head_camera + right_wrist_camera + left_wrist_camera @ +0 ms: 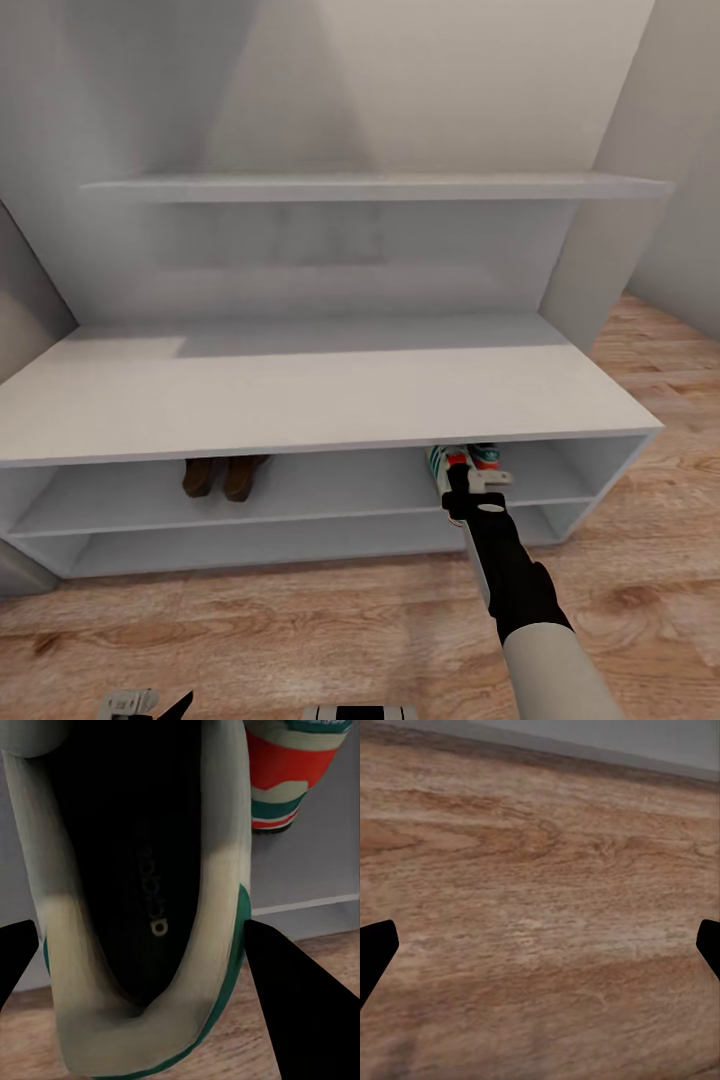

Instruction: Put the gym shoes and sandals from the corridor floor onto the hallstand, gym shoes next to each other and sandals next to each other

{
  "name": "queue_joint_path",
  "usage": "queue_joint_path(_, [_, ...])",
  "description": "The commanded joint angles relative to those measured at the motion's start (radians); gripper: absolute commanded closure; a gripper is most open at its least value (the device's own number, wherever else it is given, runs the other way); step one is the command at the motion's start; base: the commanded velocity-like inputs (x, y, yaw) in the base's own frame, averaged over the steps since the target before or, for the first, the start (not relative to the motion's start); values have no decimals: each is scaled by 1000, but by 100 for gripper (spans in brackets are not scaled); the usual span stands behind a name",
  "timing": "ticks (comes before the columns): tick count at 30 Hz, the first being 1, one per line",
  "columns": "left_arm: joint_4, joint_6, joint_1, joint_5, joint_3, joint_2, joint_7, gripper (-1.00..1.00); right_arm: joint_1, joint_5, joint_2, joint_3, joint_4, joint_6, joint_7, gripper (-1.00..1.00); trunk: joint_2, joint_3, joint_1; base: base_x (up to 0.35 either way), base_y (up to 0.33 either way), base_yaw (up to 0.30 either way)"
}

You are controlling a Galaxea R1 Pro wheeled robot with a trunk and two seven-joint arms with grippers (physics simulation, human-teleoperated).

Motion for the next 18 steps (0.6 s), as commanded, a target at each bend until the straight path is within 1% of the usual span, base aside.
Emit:
queue_joint_path(1, [1, -1, -1, 3, 3, 0, -6, -100, 0, 6, 1, -2, 8, 5, 1, 100, 0, -1, 0, 110, 0, 0])
queue_joint_path(6, [1, -1, -1, 2, 3, 0, -6, -100, 0, 6, 1, -2, 8, 5, 1, 100, 0, -1, 0, 136, 0, 0])
queue_joint_path(13, [1, -1, -1, 3, 3, 0, -6, -100, 0, 6, 1, -2, 9, 5, 1, 100, 0, -1, 0, 47, 0, 0])
queue_joint_path(18, [1, -1, 0, 3, 3, 0, -6, -100, 0, 6, 1, -2, 9, 5, 1, 100, 0, -1, 0, 209, 0, 0])
